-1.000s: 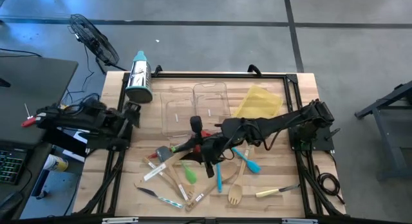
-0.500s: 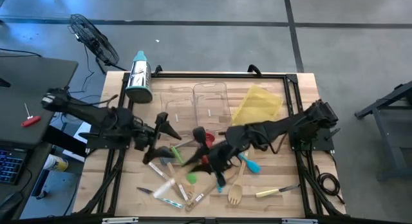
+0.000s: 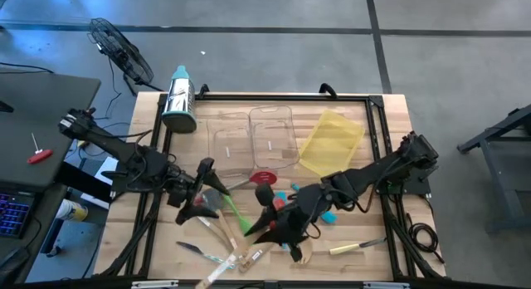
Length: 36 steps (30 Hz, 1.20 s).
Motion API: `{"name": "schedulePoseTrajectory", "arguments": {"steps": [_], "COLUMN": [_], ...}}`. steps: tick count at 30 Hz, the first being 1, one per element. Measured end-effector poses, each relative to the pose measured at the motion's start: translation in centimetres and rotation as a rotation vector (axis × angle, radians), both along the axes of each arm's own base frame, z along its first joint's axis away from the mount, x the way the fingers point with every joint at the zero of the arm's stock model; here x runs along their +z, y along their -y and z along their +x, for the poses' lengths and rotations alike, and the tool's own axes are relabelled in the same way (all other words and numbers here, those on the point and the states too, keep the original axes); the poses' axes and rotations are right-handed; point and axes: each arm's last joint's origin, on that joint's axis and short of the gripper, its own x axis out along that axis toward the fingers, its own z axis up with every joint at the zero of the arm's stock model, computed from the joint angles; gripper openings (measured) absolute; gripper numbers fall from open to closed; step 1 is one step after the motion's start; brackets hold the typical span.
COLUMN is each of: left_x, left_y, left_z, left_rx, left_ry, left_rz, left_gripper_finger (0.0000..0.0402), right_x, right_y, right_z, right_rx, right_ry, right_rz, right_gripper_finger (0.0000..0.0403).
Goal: Pick & Place Kitchen Items
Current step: Put the orange spatula into the left transparent bin
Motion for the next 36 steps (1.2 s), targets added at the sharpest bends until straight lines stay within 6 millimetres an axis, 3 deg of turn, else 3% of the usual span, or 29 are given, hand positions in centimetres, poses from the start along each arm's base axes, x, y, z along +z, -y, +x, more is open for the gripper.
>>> {"name": "schedulePoseTrajectory", "arguments": {"steps": [6,11,16,20,27,36], "left_x": [0.2,0.9,1.7,2.2,2.1,2.2], "left_y": [0.2,0.2,0.2,0.5,1.8,1.8], "left_z": [0.0,0.4,0.9,0.7,-0.1,-0.3], "left_rx": [-0.077,-0.008,0.059,0.018,-0.004,0.185], "left_ry": [-0.029,0.006,0.111,0.145,0.123,0.147], "left_rz": [-0.108,-0.256,-0.324,-0.366,-0.371,-0.396], "left_gripper_finger": [0.0324,0.0324,0.0324,0.0324,0.0324,0.0324], "right_x": [0.4,0.5,-0.5,-1.1,-2.2,-4.3], "right_y": [-0.7,-0.7,-0.8,-0.4,1.6,4.1], "right_z": [-0.3,-0.1,0.3,0.6,1.5,2.3], "right_rx": [0.026,0.019,-0.002,-0.088,-0.293,-0.452], "right_ry": [0.047,0.059,0.095,0.140,0.186,0.224], "right_rz": [0.000,0.039,0.072,0.083,0.083,0.055], "right_gripper_finger": [0.0064,0.0064,0.0064,0.0064,0.0064,0.0064]}}
